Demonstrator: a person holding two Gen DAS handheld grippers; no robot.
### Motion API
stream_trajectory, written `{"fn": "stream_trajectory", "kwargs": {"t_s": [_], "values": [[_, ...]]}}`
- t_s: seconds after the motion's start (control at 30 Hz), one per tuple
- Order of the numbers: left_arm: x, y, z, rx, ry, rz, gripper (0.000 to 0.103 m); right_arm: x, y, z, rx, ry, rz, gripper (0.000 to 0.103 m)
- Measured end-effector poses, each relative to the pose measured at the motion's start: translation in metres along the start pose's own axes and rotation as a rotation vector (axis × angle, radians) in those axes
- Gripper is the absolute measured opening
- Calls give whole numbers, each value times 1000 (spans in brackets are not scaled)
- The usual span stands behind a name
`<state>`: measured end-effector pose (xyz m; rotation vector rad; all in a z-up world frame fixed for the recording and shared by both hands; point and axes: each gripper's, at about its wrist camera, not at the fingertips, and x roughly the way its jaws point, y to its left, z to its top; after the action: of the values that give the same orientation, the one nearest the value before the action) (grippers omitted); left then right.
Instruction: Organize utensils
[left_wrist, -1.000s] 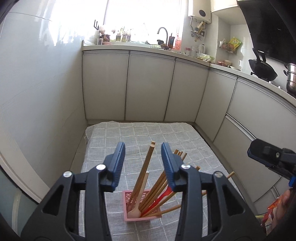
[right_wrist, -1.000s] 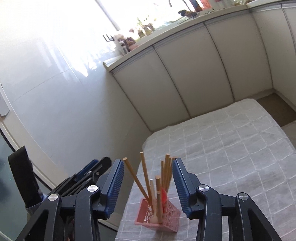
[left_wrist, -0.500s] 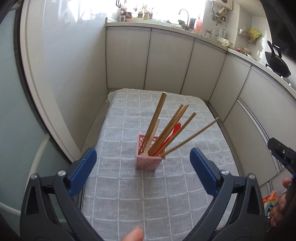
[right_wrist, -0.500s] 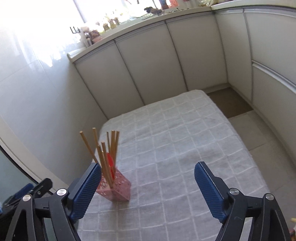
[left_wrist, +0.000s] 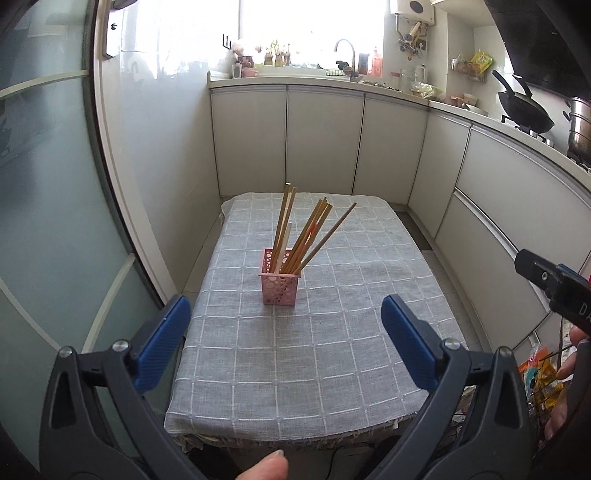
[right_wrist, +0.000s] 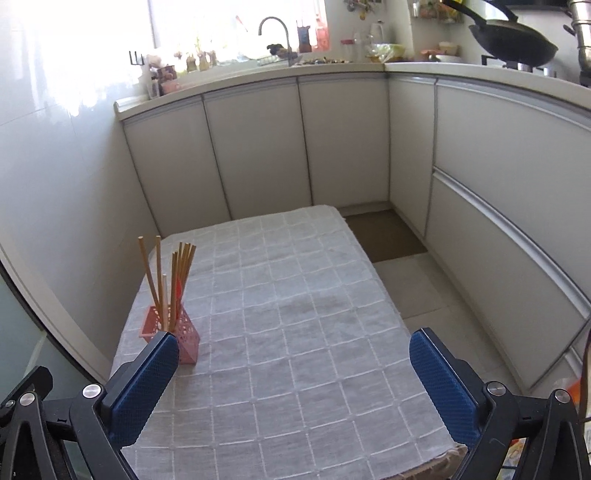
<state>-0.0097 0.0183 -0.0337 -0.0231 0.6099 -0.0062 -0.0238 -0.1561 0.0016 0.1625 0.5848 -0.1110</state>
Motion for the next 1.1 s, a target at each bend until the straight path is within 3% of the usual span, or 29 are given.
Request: {"fn": "stream_trajectory", "kwargs": {"t_s": [0.43, 1.1], "values": [[-5, -8, -7, -2, -11, -5, 102, 2, 17, -9, -74, 8, -19, 102], [-9, -9, -7, -13, -19, 0, 102, 3, 19, -10, -80, 6, -20, 102]]}}
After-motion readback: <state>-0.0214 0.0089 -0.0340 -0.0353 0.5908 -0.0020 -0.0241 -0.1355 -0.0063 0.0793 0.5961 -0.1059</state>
